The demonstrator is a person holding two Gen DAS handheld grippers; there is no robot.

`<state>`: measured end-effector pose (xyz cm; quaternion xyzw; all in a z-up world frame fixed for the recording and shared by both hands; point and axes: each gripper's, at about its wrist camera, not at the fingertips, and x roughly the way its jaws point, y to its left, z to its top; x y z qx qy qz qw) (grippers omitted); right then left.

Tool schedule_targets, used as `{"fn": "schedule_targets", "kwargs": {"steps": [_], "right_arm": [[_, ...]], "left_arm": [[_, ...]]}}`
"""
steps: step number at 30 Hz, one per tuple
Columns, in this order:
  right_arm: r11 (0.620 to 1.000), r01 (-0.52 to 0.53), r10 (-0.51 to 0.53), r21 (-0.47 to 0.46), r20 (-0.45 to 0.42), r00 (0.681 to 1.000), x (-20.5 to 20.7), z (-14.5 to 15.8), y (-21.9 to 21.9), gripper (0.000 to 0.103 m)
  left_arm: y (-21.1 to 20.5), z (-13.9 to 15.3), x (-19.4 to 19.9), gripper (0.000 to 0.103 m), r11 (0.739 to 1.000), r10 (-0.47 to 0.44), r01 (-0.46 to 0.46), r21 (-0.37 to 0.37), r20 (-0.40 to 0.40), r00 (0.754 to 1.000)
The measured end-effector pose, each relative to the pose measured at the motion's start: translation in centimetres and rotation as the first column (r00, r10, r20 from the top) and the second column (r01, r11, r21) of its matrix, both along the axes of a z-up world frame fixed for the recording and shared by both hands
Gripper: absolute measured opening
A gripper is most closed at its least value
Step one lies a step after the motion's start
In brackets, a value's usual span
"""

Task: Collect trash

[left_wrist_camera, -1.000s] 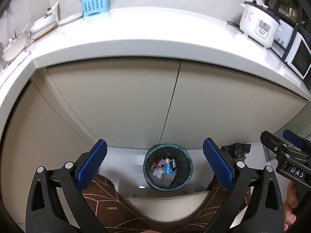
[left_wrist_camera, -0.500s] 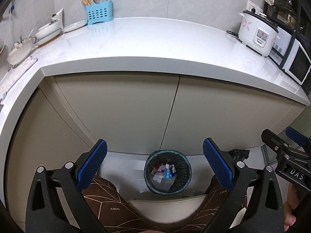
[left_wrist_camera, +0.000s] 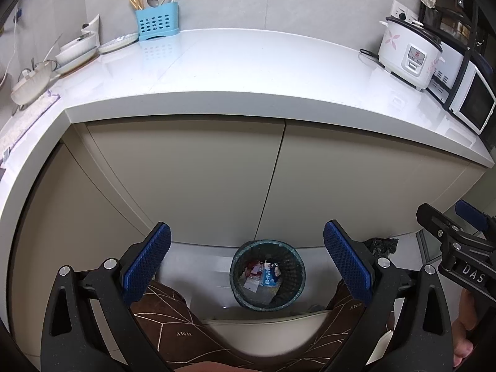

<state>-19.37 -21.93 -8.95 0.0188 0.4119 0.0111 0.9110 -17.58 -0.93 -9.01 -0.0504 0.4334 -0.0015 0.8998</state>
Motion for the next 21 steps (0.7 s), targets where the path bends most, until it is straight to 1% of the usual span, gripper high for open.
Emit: {"fn": "schedule_targets", "kwargs": {"steps": [21], "right_arm": [[1.000, -0.004, 0.004, -0.009, -0.003, 1.000, 0.13, 0.14, 0.00, 0.094]], "left_arm": [[0.00, 0.08, -0.16, 0.097, 1.000, -0.003, 0.003, 0.000, 0.001, 1.000]]}}
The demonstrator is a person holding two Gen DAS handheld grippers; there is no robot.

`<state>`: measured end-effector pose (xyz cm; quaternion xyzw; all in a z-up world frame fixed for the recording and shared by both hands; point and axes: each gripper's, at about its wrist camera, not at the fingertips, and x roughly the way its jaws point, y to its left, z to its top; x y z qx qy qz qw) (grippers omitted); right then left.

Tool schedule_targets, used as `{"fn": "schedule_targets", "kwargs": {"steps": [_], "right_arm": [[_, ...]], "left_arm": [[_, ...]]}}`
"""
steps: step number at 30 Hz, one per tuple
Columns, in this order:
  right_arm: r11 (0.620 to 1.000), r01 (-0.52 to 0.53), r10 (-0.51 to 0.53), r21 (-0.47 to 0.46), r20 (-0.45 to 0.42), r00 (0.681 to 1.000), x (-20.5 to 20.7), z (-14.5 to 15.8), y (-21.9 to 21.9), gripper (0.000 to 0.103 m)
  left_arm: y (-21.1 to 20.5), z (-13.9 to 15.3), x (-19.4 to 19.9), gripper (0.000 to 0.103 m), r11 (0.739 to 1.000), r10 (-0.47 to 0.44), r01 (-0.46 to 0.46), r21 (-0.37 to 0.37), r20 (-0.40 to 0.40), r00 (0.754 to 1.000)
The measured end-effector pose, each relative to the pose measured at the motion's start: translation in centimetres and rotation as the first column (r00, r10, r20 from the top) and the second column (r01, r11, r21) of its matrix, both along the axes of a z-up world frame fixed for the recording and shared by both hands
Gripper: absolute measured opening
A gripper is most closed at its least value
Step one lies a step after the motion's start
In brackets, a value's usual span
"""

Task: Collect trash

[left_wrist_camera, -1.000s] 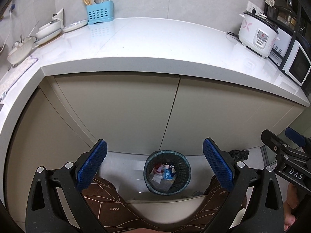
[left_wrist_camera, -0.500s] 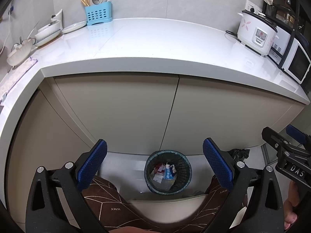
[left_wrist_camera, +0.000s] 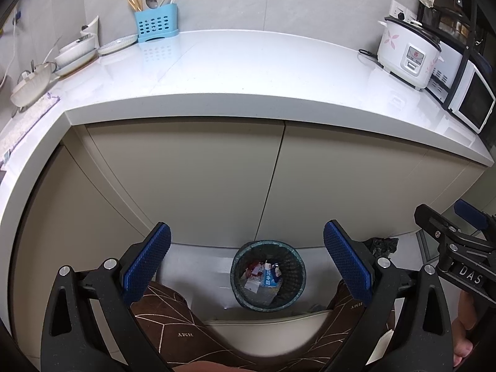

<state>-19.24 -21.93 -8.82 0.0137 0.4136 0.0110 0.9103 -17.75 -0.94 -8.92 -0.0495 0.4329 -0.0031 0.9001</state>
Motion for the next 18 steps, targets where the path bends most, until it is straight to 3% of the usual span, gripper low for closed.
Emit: {"fn": "schedule_targets", "kwargs": {"steps": [18], "right_arm": [[1.000, -0.002, 0.002, 0.002, 0.000, 1.000, -0.07, -0.14, 0.22, 0.094]], "left_arm": [[-0.12, 0.31, -0.02, 0.097, 1.000, 0.002, -0.002, 0.002, -0.002, 1.000]]}}
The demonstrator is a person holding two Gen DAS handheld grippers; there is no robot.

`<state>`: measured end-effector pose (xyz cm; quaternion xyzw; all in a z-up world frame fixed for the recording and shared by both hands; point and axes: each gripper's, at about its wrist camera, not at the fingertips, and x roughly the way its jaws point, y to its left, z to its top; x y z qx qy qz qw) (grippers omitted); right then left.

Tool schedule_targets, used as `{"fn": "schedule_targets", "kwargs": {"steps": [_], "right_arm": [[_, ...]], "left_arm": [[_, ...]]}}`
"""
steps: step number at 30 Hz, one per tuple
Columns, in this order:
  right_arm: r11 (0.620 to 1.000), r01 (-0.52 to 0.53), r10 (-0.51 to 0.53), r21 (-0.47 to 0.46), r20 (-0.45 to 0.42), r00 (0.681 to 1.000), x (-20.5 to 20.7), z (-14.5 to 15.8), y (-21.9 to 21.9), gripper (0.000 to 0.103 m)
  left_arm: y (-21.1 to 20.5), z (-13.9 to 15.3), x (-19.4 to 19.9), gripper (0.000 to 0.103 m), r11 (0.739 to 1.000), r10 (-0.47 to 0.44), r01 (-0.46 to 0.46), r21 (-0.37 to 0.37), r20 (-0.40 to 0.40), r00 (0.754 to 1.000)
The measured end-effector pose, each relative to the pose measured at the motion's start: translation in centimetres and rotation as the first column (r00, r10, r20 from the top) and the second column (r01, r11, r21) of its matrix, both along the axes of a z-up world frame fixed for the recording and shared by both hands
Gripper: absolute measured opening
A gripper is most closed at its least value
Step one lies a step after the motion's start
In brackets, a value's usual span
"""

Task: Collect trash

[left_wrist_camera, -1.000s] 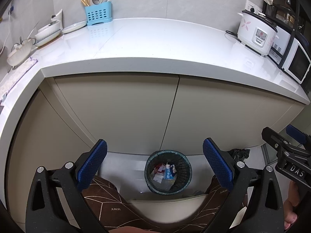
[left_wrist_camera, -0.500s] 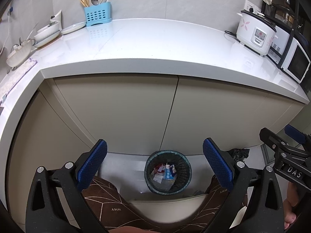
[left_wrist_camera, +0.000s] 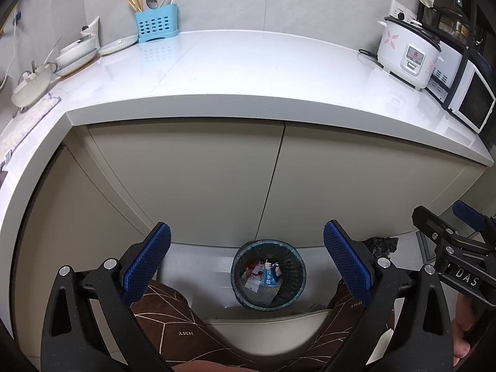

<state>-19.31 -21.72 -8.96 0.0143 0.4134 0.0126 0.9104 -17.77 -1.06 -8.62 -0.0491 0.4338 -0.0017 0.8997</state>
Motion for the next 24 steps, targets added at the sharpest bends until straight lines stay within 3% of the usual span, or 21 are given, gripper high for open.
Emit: {"fn": "schedule_targets", "kwargs": {"steps": [24], "right_arm": [[1.000, -0.001, 0.001, 0.004, 0.000, 1.000, -0.19, -0.12, 0.11, 0.094]], "left_arm": [[0.15, -0.41, -0.06, 0.097, 1.000, -0.017, 0.017, -0.006, -0.010, 1.000]]}}
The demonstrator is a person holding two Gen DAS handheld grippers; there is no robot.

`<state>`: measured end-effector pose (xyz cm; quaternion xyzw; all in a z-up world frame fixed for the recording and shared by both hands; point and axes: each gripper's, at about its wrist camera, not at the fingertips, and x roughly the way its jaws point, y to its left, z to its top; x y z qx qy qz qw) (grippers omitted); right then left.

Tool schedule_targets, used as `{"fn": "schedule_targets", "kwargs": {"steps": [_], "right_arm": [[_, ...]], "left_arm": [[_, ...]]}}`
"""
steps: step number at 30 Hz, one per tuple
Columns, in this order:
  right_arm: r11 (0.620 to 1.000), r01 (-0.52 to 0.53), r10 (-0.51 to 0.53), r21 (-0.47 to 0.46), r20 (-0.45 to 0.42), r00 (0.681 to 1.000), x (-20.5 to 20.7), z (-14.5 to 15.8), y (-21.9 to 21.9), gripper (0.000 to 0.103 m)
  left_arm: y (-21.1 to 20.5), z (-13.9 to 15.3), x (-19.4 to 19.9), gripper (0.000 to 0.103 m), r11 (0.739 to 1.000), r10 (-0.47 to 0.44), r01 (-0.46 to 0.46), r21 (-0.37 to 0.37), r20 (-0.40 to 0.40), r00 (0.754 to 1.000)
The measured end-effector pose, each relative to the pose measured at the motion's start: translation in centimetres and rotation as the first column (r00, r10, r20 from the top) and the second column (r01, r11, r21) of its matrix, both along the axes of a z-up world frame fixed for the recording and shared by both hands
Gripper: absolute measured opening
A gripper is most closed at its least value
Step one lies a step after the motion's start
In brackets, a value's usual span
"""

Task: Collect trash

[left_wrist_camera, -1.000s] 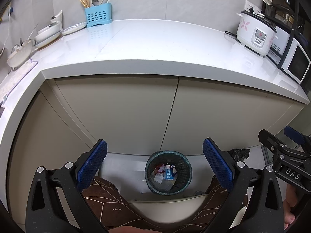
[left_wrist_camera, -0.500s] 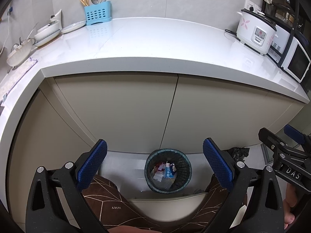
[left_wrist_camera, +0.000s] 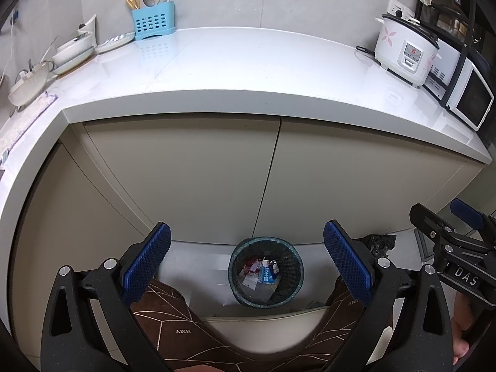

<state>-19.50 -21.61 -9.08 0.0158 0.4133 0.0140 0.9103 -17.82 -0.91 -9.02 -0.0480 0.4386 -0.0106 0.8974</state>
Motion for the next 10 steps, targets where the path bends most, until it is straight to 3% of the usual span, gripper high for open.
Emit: {"fn": "schedule_targets", "kwargs": {"steps": [10], "right_arm": [[1.000, -0.002, 0.002, 0.000, 0.000, 1.000, -0.03, -0.05, 0.02, 0.094]], "left_arm": [[0.26, -0.09, 0.01, 0.097, 1.000, -0.001, 0.001, -0.002, 0.003, 1.000]]}}
